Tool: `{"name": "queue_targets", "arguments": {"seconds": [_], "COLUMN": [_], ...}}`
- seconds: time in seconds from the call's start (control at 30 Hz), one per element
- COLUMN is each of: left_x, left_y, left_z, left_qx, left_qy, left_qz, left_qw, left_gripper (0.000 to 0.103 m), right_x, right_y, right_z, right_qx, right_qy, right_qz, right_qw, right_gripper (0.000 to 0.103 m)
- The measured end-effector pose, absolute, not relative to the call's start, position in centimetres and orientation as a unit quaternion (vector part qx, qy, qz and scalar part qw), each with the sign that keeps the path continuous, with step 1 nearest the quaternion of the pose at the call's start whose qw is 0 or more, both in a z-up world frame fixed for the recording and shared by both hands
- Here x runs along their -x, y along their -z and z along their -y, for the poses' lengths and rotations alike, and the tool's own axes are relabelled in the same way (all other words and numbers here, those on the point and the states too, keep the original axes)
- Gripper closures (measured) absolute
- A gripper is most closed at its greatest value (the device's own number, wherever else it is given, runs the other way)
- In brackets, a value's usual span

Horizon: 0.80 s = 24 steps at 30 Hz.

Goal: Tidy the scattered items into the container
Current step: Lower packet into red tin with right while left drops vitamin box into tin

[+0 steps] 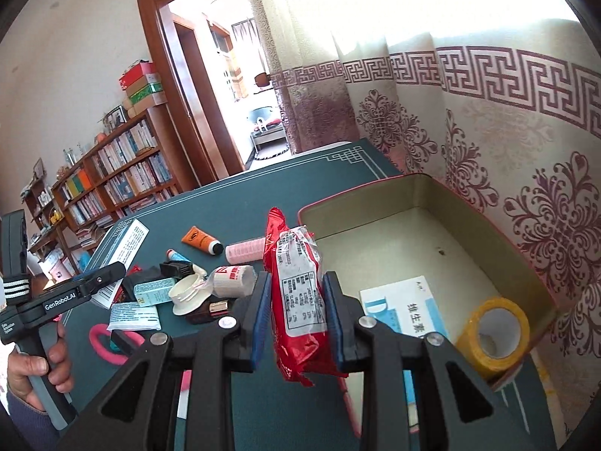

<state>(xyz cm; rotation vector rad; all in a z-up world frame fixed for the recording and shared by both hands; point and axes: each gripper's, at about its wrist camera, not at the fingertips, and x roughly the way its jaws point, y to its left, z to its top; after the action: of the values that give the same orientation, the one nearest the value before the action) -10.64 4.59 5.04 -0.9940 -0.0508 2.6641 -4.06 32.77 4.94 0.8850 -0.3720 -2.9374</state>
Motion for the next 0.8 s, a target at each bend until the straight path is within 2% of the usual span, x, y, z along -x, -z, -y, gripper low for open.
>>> {"name": "queue_targets", "arguments": {"seconds": [0.8], "left_x": [9.0], "left_y": [-6.4], "left_z": [-20.4], "left_qx": [0.326], "left_qy": [-0.915], "left_qz": [-0.057], "left_qw": [0.231], "left_gripper": [0.035], "right_x": [3.7], "right_y": [-3.7], "right_z": [-39.0], "right_qx": [-0.264], "right_qy": [0.956], "right_qz": [0.108], "right_qw": [-0.068], "right_gripper": [0.072]}}
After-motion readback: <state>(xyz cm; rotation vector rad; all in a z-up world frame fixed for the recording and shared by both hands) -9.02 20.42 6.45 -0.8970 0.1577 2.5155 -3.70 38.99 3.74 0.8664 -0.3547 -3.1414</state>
